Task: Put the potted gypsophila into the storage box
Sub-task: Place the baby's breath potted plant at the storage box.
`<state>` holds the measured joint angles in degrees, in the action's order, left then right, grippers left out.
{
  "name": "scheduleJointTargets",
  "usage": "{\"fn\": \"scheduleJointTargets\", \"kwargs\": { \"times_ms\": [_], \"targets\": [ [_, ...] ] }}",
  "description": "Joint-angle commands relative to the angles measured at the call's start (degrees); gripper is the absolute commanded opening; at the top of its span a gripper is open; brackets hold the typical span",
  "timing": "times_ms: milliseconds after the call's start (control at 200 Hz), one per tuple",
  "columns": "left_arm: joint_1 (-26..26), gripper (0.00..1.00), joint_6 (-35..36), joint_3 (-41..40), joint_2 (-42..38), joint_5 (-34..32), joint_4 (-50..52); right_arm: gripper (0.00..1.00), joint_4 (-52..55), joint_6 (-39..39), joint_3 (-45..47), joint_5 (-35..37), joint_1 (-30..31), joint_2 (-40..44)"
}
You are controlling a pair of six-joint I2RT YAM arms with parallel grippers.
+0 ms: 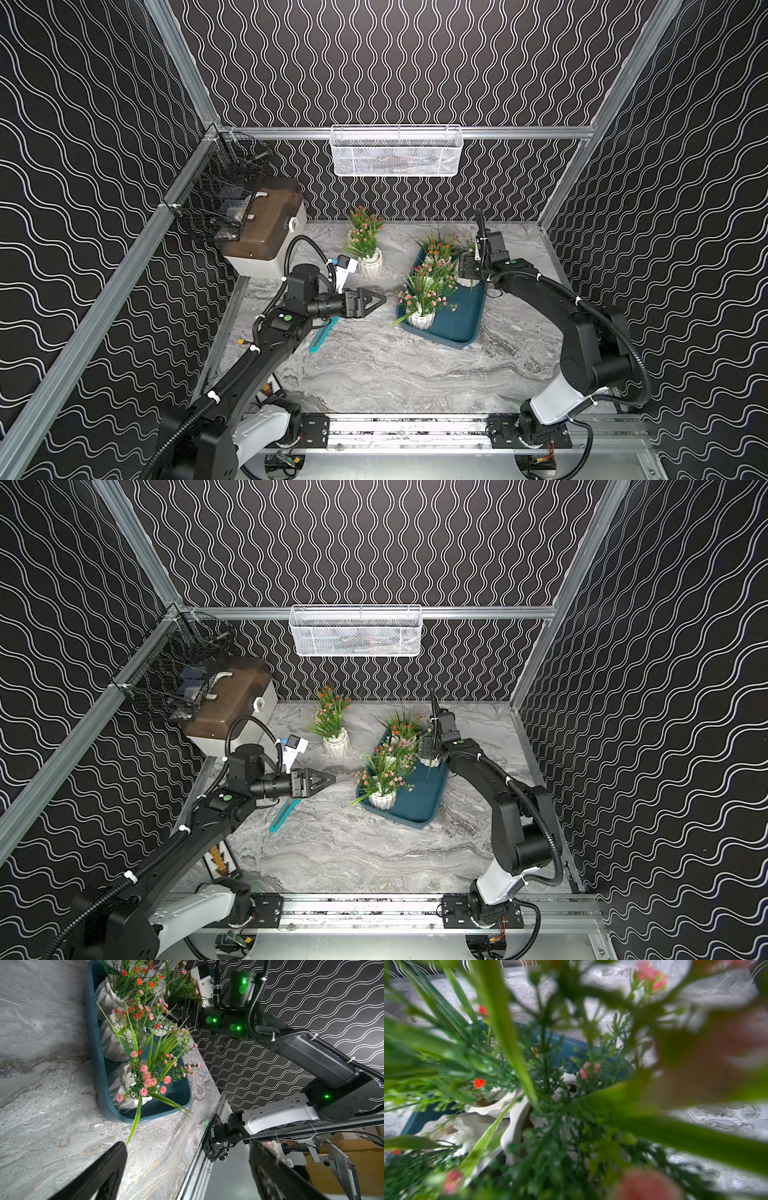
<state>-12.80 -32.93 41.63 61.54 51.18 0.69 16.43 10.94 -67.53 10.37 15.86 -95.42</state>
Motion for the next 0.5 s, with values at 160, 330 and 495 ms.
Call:
{"fn": "scheduleJointTargets", "kwargs": {
  "times_ms": [160,330,495],
  "targets": [
    [0.05,0.95,0.33,-0.22,-0.05,0.66,-1.01,0.75,-5.7,0.49,0.72,2.15,0.05,-1.43],
    [0.01,0.95,0.14,-0.25,0.08,0.81,-1.22,0.75,-8.8,0.13,2.31,2.2,0.07,-2.13],
    [0.01,0.95,0.19,-0.3,0.38,0.55,-1.0,0.75,-11.65,0.22,4.25,2.68,0.14,-3.17]
  ]
}}
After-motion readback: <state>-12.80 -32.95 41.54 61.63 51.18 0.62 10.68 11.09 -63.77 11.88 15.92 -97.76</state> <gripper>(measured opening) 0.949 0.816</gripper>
